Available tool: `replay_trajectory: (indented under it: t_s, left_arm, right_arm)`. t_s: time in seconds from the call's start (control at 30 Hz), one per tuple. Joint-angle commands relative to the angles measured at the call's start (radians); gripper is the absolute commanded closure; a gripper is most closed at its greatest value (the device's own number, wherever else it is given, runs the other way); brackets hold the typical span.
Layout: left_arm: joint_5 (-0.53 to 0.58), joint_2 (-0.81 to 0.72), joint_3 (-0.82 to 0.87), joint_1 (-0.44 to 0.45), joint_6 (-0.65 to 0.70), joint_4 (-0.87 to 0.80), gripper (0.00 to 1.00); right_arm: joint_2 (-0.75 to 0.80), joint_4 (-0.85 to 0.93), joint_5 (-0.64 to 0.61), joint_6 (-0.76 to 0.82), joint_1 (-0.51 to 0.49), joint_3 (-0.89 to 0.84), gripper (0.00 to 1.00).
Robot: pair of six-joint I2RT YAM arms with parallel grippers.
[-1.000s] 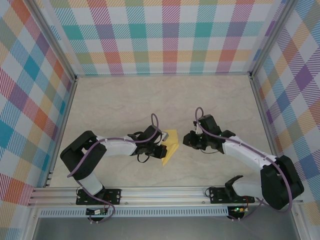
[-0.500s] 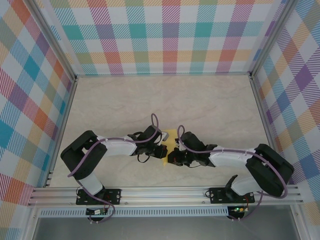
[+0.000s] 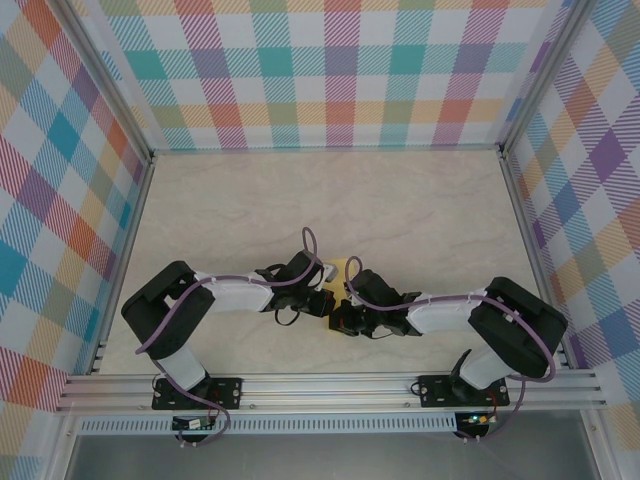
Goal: Fold a paper plane with a square sheet of paper (pick it up from the middle)
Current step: Third fold the triangle at the center of the table.
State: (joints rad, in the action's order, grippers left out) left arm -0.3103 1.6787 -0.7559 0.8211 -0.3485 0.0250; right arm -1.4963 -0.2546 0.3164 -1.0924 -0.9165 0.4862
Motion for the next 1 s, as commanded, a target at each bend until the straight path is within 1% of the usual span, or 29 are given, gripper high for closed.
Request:
replay_trajectory:
  t_s: [0.0,0.27,0.33,0.43,0.63,0.77,0.87,0.97]
  left_arm:
    - [0.007,0.046,0.035,-0.008,-0.004,-0.065,0.97]
    - [0.006,0.051,0.032,-0.007,0.0,-0.067,0.96]
    - [0.005,0.055,0.033,-0.008,0.003,-0.068,0.97]
    - [0.007,0.061,0.033,-0.007,0.004,-0.068,0.96]
    - [0.01,0.061,0.035,-0.007,0.006,-0.072,0.96]
    - [0.01,0.059,0.034,-0.008,0.011,-0.074,0.96]
    - [0.006,0.064,0.031,-0.007,0.011,-0.071,0.96]
    - [0.004,0.07,0.024,-0.007,0.011,-0.074,0.96]
  right_arm:
    - [-0.022,-0.038,-0.013,-0.007,-0.003,0.016,0.99]
    - [-0.07,-0.073,-0.034,-0.001,-0.002,-0.007,0.99]
    - [-0.084,-0.108,-0.027,0.0,-0.002,-0.022,0.98]
    - [-0.095,-0.097,-0.019,0.0,-0.002,-0.019,0.98]
    - [0.001,-0.014,-0.032,0.029,0.009,-0.002,0.97]
    - [0.088,-0.003,-0.03,0.038,0.046,-0.013,0.97]
    - [0.089,-0.003,0.001,0.054,0.086,-0.008,0.97]
    - [0.06,-0.012,0.031,0.066,0.105,0.005,0.97]
